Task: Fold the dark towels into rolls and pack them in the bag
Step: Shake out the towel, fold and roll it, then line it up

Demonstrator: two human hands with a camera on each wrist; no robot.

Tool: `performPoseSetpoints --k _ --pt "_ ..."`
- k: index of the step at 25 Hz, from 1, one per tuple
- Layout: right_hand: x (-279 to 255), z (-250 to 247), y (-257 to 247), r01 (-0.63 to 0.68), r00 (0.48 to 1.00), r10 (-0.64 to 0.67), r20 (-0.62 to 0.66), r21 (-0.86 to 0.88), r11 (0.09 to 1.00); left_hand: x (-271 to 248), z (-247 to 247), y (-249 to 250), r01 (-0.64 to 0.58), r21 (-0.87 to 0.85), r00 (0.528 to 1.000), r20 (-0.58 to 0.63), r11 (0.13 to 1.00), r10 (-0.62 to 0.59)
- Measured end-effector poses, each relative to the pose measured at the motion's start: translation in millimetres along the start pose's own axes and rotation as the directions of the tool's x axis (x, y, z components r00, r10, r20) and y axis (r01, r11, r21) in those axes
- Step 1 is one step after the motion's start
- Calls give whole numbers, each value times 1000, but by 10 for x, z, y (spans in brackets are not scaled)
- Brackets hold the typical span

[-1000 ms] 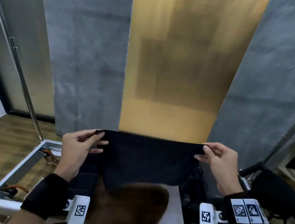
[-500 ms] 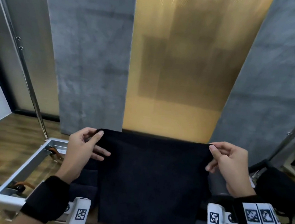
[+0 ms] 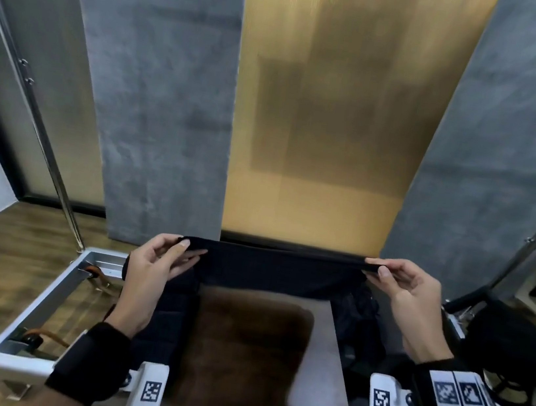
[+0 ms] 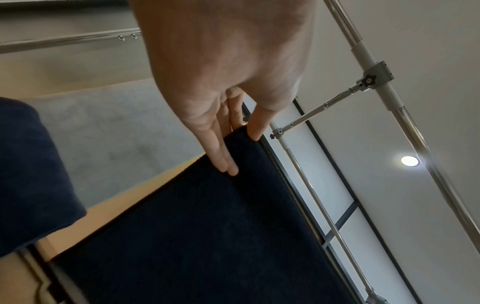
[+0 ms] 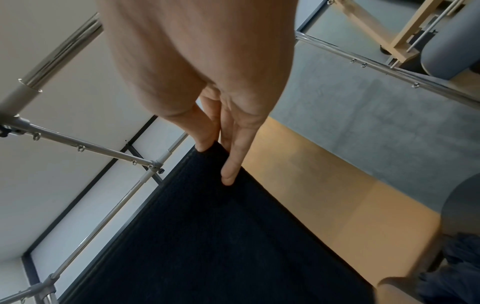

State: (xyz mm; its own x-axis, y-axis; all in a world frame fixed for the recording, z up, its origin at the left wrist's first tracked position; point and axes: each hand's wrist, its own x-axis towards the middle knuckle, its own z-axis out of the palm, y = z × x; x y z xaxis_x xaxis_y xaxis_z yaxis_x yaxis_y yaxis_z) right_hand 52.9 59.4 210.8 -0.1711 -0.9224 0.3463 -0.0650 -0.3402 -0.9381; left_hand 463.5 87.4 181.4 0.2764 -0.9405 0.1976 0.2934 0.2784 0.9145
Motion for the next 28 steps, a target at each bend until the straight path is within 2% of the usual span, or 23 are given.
performPoseSetpoints --k 3,5,8,11,14,20,24,26,28 --pt "-291 -48 219 -54 998 54 16 -19 998 -248 -181 -259 90 22 996 -18 996 -89" --pt "-553 -81 458 -151 988 153 26 -59 987 -469 -296 -487 227 98 971 -97 969 -218" --pt "-966 -152 853 -365 929 369 3 -142 920 -755 -422 -806 440 220 892 -220 870 -396" --pt "-1221 -192 1168 -489 869 495 -33 -223 843 -873 -465 -1033 508 332 859 -269 795 -437" --pt "-1111 -163 1302 -497 865 498 -64 -250 831 -798 -390 -1174 486 387 870 -301 783 -391" --pt "-505 -7 1588 -469 881 468 -69 -270 841 -285 -153 -1506 411 427 896 -355 805 -268" --pt "-278 45 1910 -511 856 510 -79 -277 814 10 64 -1784 354 525 921 -338 774 -192" --pt "-227 83 2026 -529 844 532 -73 -283 800 46 193 -1931 253 671 964 -239 697 -120" --pt "-190 117 2117 -547 830 553 -69 -289 786 9 322 -2096 41 800 994 30 598 -109"
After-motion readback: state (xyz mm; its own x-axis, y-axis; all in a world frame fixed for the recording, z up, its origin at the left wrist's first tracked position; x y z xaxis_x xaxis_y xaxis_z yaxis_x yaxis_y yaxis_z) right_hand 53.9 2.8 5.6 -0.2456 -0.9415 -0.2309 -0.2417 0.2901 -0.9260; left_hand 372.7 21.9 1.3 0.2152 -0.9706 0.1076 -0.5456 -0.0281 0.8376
